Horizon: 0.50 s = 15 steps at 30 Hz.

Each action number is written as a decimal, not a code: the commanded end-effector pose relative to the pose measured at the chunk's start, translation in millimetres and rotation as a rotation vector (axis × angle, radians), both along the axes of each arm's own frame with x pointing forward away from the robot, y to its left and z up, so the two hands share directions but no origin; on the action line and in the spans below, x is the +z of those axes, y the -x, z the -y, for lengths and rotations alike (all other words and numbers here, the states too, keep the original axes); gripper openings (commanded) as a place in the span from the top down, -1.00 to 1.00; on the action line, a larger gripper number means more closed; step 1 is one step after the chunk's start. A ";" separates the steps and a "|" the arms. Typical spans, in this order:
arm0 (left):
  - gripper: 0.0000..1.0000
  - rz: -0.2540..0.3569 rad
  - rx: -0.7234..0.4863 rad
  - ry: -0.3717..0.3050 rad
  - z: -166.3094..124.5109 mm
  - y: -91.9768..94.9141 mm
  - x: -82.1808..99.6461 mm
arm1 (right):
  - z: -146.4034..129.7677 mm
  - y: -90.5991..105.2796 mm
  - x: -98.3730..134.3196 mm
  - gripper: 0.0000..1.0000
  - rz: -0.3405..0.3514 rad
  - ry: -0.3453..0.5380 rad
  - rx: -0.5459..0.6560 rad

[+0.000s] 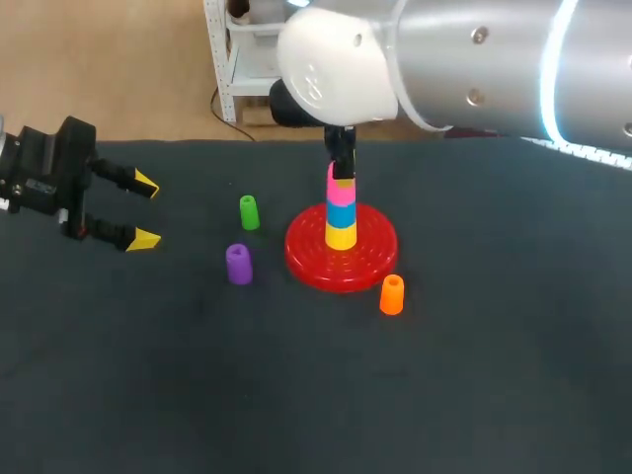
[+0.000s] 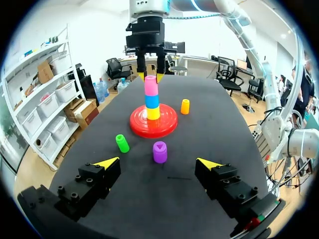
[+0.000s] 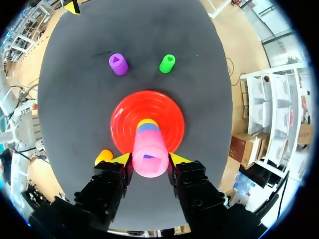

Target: Pick up and stack the cylinders on the red base in this order: pink,purple,orange,green

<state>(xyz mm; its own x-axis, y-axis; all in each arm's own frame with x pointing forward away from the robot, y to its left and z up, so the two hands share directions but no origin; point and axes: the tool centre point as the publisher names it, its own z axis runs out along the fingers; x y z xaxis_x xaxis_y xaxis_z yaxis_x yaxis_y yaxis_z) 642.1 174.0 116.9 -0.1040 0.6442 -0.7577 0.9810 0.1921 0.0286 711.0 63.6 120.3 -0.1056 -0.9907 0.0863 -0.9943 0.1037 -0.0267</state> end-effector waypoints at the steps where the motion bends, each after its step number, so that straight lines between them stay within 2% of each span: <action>1: -1.00 0.001 -0.003 0.003 -1.0 -0.6 -0.6 | 6.2 4.7 -27.7 1.00 -0.016 -0.001 -0.012; 4: -1.00 0.001 -0.003 0.003 -1.0 -0.6 -0.6 | 10.1 9.8 -28.7 1.00 -0.013 -0.029 -0.027; 5: -1.00 0.001 -0.003 0.003 -1.0 -0.6 -0.6 | 10.5 10.8 -26.4 0.79 -0.017 -0.049 -0.043; 6: -1.00 0.001 -0.003 0.003 -1.0 -0.6 -0.6 | 11.2 11.7 -24.1 0.25 0.008 -0.057 -0.043; 7: -1.00 0.001 -0.003 0.003 -1.0 -0.6 -0.6 | 11.5 12.4 -22.3 -1.00 0.012 -0.065 -0.048; 15: -1.00 0.001 -0.003 0.003 -1.0 -0.6 -0.6 | 1.1 26.6 9.7 -1.00 0.111 -0.131 -0.002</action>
